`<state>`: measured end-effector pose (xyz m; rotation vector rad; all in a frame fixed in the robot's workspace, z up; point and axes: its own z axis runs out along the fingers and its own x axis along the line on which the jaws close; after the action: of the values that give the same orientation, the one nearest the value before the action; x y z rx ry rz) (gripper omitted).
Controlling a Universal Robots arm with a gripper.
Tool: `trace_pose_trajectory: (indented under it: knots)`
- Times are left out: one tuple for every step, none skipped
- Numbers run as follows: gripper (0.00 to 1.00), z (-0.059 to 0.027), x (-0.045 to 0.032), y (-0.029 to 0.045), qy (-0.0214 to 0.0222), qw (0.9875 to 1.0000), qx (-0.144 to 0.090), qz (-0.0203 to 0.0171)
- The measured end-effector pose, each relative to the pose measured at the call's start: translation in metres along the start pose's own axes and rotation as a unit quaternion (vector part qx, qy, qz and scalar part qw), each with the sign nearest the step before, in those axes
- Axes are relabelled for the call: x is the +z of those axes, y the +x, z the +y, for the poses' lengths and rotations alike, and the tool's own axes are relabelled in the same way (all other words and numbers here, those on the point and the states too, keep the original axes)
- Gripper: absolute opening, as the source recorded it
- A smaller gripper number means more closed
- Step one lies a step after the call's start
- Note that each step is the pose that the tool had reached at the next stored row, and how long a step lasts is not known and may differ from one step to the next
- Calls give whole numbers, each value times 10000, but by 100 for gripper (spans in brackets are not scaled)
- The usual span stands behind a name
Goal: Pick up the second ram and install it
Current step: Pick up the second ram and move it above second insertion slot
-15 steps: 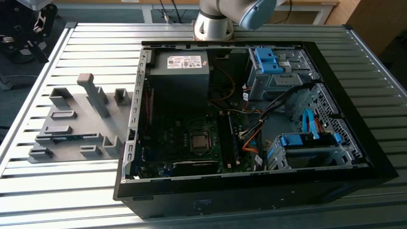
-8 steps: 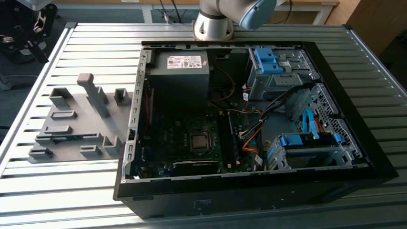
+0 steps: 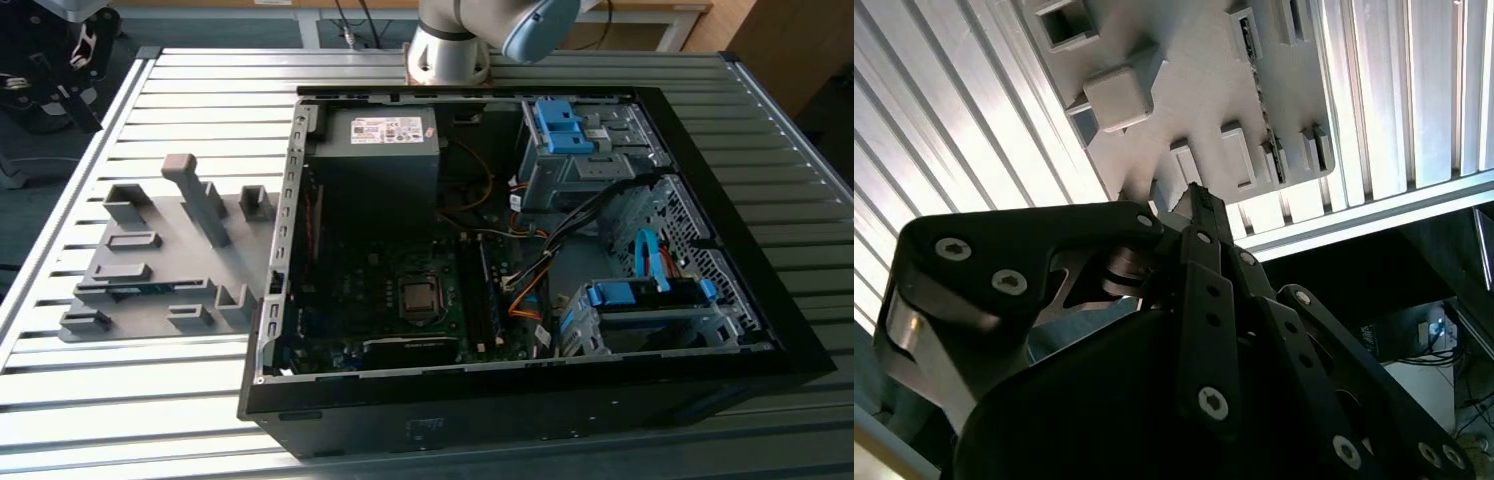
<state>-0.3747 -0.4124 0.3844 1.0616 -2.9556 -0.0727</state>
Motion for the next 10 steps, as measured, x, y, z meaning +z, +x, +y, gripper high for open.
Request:
trace_pose_trajectory:
  knots:
    - [11, 0, 0, 0, 0, 10000, 1, 0]
    - [11, 0, 0, 0, 0, 10000, 2, 0]
    - [11, 0, 0, 0, 0, 10000, 3, 0]
    - [11, 0, 0, 0, 3, 9998, 176, -8]
    - [11, 0, 0, 0, 3, 9998, 176, -8]
    - [11, 0, 0, 0, 3, 9998, 212, -9]
    - [11, 0, 0, 0, 3, 9998, 213, -9]
    - [11, 0, 0, 0, 4, 9997, 255, -11]
    - [11, 0, 0, 0, 4, 9996, 297, -13]
    - [11, 0, 0, 0, 5, 9996, 298, -13]
